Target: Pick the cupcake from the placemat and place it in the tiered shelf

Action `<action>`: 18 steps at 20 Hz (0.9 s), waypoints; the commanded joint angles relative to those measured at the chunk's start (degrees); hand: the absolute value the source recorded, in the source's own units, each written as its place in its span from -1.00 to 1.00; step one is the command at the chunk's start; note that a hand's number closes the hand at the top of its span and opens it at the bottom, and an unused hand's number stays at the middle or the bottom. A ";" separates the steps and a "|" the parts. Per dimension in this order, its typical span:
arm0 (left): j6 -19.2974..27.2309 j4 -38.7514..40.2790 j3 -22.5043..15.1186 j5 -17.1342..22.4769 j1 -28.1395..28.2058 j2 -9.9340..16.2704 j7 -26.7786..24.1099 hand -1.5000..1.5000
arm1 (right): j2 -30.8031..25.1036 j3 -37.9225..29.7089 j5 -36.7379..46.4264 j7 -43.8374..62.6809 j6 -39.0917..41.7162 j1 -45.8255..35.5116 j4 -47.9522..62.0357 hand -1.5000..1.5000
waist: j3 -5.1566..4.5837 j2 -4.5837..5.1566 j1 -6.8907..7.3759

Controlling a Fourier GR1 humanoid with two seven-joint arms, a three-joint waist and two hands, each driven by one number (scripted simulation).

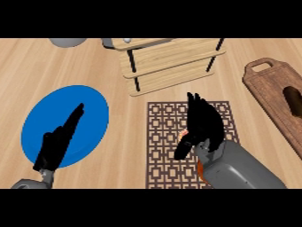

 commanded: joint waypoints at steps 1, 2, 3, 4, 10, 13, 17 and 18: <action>0.67 0.93 -0.28 -0.48 1.49 -1.00 -0.01 0.00 | 4.88 0.32 3.72 13.79 3.48 -0.56 2.69 -1.00 | -0.22 -0.02 -0.87; -0.25 0.89 0.91 0.71 -1.47 -0.42 2.00 0.00 | 8.03 0.52 5.84 13.80 3.62 -3.11 6.63 -1.00 | -0.26 0.10 -0.64; -0.84 2.50 1.18 0.91 2.27 -0.18 -1.95 0.00 | 8.06 0.40 6.68 13.80 3.75 -2.80 7.85 -1.00 | -0.29 0.15 -0.32; -0.24 -0.25 1.10 0.46 -0.34 0.28 2.01 0.00 | 6.21 0.11 7.19 13.80 5.29 -2.05 7.07 -1.00 | -0.20 -0.02 -0.86; 0.32 -0.02 -0.58 -0.70 3.06 -1.87 0.04 0.00 | 9.23 -0.91 11.16 13.81 7.72 0.17 7.41 -1.00 | -0.16 -0.01 -0.93; -1.73 1.40 2.46 1.02 -0.11 0.38 1.36 0.00 | 12.76 -2.14 13.84 13.79 7.38 0.31 8.93 -1.00 | -0.17 0.07 -1.11; -1.49 1.09 1.38 -0.61 3.10 0.13 -0.97 0.00 | 12.31 -2.44 14.76 13.21 8.89 1.89 9.64 -1.00 | -0.15 0.05 -0.77; -1.37 1.09 2.12 0.65 -0.08 -1.04 2.16 0.00 | 10.08 -3.28 15.31 9.08 7.64 3.50 10.07 -1.00 | -0.11 0.17 -1.07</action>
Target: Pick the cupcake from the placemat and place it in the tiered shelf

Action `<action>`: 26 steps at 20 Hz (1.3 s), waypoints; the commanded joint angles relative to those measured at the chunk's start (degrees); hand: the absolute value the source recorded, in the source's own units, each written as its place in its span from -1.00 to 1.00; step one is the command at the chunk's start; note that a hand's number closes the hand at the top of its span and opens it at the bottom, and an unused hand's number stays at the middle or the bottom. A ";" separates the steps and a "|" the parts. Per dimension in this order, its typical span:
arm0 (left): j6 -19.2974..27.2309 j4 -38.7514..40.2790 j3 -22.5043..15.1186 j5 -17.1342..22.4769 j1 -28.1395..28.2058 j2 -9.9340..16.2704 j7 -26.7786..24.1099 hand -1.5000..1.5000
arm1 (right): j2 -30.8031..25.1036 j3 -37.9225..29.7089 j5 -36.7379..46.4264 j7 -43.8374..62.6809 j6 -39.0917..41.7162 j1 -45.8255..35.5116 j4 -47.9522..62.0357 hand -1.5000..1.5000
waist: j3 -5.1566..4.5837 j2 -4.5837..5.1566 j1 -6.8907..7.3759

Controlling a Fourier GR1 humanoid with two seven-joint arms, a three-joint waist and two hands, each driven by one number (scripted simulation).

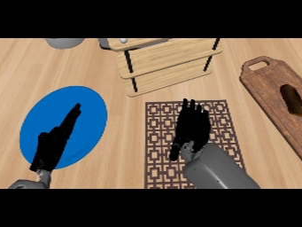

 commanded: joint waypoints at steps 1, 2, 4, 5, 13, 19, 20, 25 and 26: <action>-0.47 0.95 -0.44 -0.30 1.75 -0.44 0.17 0.00 | 3.58 0.64 2.32 13.53 5.20 0.91 -0.62 -1.00 | -0.27 0.15 -0.01; -1.71 3.65 1.55 0.39 -0.23 0.80 -1.14 0.00 | 1.62 -2.35 1.89 10.98 5.45 -0.21 0.03 -1.00 | -0.28 0.31 -0.18; -1.34 5.03 0.94 -0.47 0.15 -0.13 -2.00 0.00 | 3.07 -2.34 3.38 11.62 6.60 -0.80 0.23 -1.00 | -0.29 0.29 -0.23; -0.23 2.06 0.01 -1.15 0.56 -0.75 -0.35 0.00 | 3.59 -1.54 4.85 10.27 4.47 1.39 2.31 -1.00 | -0.25 0.26 0.04; -0.29 0.30 -0.01 -1.85 -0.72 -1.87 2.51 0.00 | 4.40 -4.87 7.43 5.49 3.95 2.41 6.02 -1.00 | -0.21 0.33 0.31; -2.71 6.05 2.56 -2.24 -0.89 -2.08 -3.02 0.00 | 4.08 -6.16 7.44 -3.33 6.31 3.88 5.48 1.00 | -0.23 0.38 0.15; -0.32 1.35 -0.43 -4.79 2.49 -3.74 -2.06 0.00 | 4.42 -6.36 7.10 -5.23 0.98 0.91 11.34 1.00 | -0.20 0.41 0.64; -0.89 1.69 0.25 -4.22 0.13 -4.98 0.95 0.00 | 4.44 -4.30 10.26 -2.66 1.21 1.26 8.62 1.00 | -0.21 0.38 0.37; -3.35 1.89 2.07 -2.71 1.16 -2.65 -0.71 0.00 | 4.44 -2.75 8.82 -1.32 -1.65 -2.55 12.70 1.00 | -0.21 0.47 0.94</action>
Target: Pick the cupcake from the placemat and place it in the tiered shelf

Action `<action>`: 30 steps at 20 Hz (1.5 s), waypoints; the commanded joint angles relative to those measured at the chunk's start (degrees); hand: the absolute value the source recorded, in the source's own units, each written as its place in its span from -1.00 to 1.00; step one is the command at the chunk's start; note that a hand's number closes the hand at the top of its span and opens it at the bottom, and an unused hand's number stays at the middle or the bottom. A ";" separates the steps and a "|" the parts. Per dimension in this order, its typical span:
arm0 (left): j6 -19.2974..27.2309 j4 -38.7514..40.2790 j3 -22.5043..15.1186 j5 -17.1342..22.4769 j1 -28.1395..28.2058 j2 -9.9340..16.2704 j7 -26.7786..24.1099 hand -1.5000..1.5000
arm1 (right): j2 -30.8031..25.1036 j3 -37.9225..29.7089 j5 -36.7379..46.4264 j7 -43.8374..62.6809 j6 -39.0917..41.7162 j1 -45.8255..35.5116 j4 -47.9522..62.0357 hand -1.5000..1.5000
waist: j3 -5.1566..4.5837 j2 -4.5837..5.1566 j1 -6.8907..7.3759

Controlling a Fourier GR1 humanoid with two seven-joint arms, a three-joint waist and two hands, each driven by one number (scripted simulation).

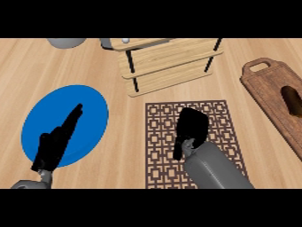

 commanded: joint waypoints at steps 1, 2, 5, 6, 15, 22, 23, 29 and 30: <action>1.14 2.16 0.27 -1.40 -1.61 -1.47 1.80 0.00 | 0.89 0.91 2.48 7.25 0.15 -2.28 1.41 1.00 | 0.01 0.65 -0.04; 0.62 -0.87 0.11 -1.29 1.21 -0.58 1.30 0.00 | 0.56 1.01 5.60 7.87 0.75 1.28 -2.75 1.00 | 0.01 0.50 -0.27; 0.87 0.88 0.04 -1.82 -0.10 -1.69 1.30 0.00 | 0.90 2.72 5.19 10.96 -0.33 -1.96 -3.04 1.00 | 0.01 0.56 -0.04; -1.57 4.07 2.10 -0.17 -0.74 -0.20 -1.37 0.00 | 0.90 2.79 5.57 10.95 -1.84 -2.95 -2.14 1.00 | 0.00 0.64 -0.01; -0.04 2.10 2.90 -0.85 -0.05 -0.50 1.41 0.00 | -21.06 -8.02 -7.52 -22.64 7.37 7.41 -28.95 1.00 | 0.05 0.35 -2.43; -1.20 -0.11 1.62 -1.50 3.50 -0.96 -0.04 0.00 | -26.76 -17.88 -9.00 -21.08 10.64 5.42 -43.90 1.00 | 0.00 0.38 -0.84; -1.45 -0.62 1.80 -1.15 2.81 -0.83 0.31 0.00 | -25.08 -22.55 -12.05 -22.74 7.66 2.64 -41.29 1.00 | 0.04 0.49 -0.56; -0.54 0.22 1.44 -2.51 -0.85 -2.49 2.19 0.00 | -22.47 -29.90 -18.66 -14.45 12.36 -7.78 -45.53 1.00 | -0.02 0.55 -0.24; -1.43 -1.93 1.92 -2.28 2.18 -1.35 2.14 0.00 | -22.79 -31.09 -18.84 -18.22 11.10 -6.66 -43.32 1.00 | 0.01 0.58 0.02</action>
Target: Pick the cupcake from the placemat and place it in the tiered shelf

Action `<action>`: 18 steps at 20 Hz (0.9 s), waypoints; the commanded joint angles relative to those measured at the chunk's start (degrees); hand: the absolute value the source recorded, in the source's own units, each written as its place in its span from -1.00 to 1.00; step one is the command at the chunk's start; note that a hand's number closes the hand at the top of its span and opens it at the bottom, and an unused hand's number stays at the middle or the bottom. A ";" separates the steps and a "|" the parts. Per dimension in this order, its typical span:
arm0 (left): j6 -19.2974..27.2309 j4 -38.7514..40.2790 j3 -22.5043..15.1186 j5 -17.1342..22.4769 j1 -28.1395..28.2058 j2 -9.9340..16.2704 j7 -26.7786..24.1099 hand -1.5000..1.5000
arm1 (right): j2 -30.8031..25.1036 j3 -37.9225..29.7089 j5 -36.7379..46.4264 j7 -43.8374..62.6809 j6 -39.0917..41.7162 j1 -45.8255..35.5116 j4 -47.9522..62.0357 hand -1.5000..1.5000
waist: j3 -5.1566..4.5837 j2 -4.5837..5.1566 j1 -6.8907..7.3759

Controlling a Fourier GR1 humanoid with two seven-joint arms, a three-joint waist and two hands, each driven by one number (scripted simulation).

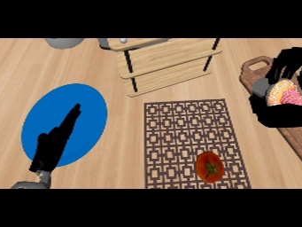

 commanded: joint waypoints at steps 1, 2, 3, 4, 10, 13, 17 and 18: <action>-0.92 3.13 0.36 -0.10 -2.56 -0.53 1.16 0.00 | -2.10 -8.63 -4.69 -3.33 0.63 -8.01 5.77 1.00 | -0.18 0.44 0.46; -0.60 3.42 -0.08 -0.44 -2.72 -1.44 1.34 0.00 | 1.44 -3.00 0.18 2.17 -0.72 -12.18 6.24 1.00 | -0.21 0.41 0.76; -0.60 3.83 -0.25 -1.00 -2.45 -1.50 1.46 0.00 | -0.01 -5.87 -1.93 1.26 0.81 -13.42 7.93 1.00 | -0.20 0.39 0.63; -1.92 -1.93 0.57 0.27 1.10 0.93 3.34 0.00 | -1.47 -6.45 -2.06 2.28 2.69 -17.30 10.93 1.00 | -0.19 0.31 1.16; -1.46 4.09 -0.52 -1.73 -2.86 -1.89 -0.98 0.00 | 1.63 -3.55 7.27 -4.42 -8.31 -27.76 32.38 1.00 | -0.22 0.84 1.87; -1.80 2.66 -0.33 -1.89 -0.79 -1.07 -0.12 0.00 | 2.88 -4.41 7.62 -5.97 -10.04 -34.23 42.29 1.00 | -0.22 0.84 2.31; -0.62 5.30 -0.21 -2.50 -2.44 -3.07 -2.18 0.00 | 1.66 -5.02 8.80 -15.50 -13.52 -38.19 54.84 1.00 | -0.22 1.12 2.43; 0.59 1.05 -1.78 -3.66 -1.83 -3.65 2.16 0.00 | 4.36 -2.87 10.49 -14.16 -14.77 -37.70 55.09 1.00 | -0.18 0.82 2.20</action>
